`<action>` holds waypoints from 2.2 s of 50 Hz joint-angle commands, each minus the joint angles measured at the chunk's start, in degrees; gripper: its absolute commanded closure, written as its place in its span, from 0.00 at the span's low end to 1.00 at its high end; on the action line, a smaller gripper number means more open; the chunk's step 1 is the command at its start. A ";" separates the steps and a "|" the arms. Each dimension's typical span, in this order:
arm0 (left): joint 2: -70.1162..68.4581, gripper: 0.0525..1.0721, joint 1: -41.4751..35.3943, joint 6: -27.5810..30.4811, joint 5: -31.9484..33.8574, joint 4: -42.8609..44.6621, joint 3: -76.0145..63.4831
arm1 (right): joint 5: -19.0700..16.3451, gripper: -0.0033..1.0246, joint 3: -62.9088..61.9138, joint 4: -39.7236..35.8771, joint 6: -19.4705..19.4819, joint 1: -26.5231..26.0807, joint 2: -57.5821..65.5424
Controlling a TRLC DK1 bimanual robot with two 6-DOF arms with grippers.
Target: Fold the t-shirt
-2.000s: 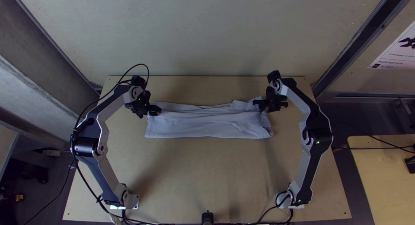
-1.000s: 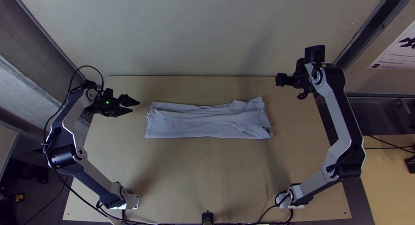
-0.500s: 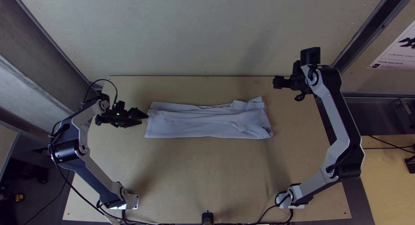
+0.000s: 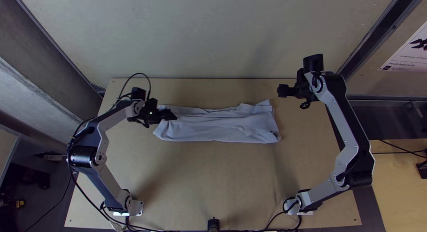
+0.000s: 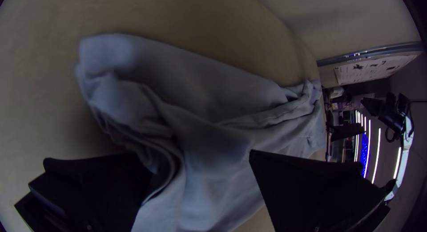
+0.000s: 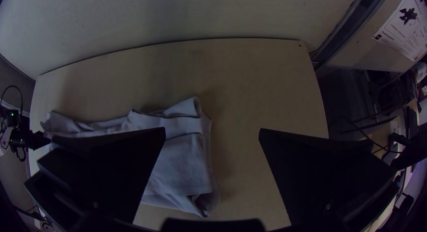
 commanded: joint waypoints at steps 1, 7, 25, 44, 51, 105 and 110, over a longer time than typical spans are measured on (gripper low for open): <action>4.83 0.04 -4.23 -4.03 -2.84 -0.63 -0.09 | 0.54 0.06 -2.02 -0.36 0.12 0.42 -2.41; 6.24 0.06 -6.95 -6.14 -7.24 -0.46 2.37 | 0.54 0.06 -4.31 0.34 0.56 0.42 -3.20; 3.69 0.97 -5.37 -7.54 -16.46 -3.89 2.90 | 0.89 0.06 -8.26 2.98 1.88 2.09 -4.34; -2.64 0.97 13.97 8.19 -27.80 -11.36 6.86 | 2.38 0.06 -10.28 5.00 4.08 4.82 -4.25; -4.04 0.97 21.61 17.16 -32.02 -12.24 9.23 | 2.47 0.06 -10.55 5.18 4.60 4.99 -4.25; -11.69 0.97 -10.38 17.77 -63.31 -26.74 17.75 | 3.00 0.06 -10.81 6.58 5.22 4.03 -3.99; -8.17 0.97 -13.72 13.20 -61.99 -28.67 20.83 | 3.00 0.06 -10.90 6.58 5.22 3.76 -4.08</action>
